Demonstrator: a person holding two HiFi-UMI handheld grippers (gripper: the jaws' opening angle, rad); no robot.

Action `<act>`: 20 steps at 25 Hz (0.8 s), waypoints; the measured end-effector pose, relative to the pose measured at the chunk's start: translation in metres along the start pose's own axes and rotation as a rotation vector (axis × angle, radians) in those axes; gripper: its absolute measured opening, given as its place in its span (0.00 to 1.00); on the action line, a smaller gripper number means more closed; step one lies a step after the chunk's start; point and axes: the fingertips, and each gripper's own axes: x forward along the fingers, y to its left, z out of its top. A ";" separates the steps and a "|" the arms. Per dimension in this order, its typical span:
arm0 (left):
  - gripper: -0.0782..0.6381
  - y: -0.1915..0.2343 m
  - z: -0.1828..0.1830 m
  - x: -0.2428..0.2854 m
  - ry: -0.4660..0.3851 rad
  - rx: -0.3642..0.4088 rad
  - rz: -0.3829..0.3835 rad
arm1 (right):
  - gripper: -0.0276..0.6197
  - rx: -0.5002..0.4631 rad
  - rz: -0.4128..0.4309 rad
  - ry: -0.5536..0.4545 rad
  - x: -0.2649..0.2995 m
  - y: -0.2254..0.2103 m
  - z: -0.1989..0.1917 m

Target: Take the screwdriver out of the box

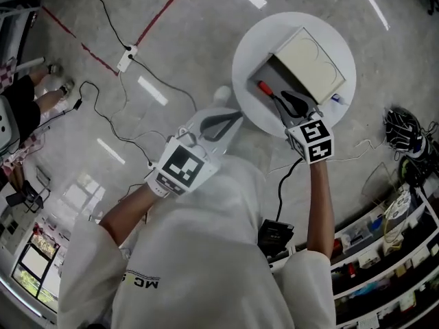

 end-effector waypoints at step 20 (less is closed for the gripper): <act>0.11 0.043 -0.046 0.023 0.012 -0.111 0.081 | 0.24 -0.017 0.266 0.377 0.124 -0.032 -0.069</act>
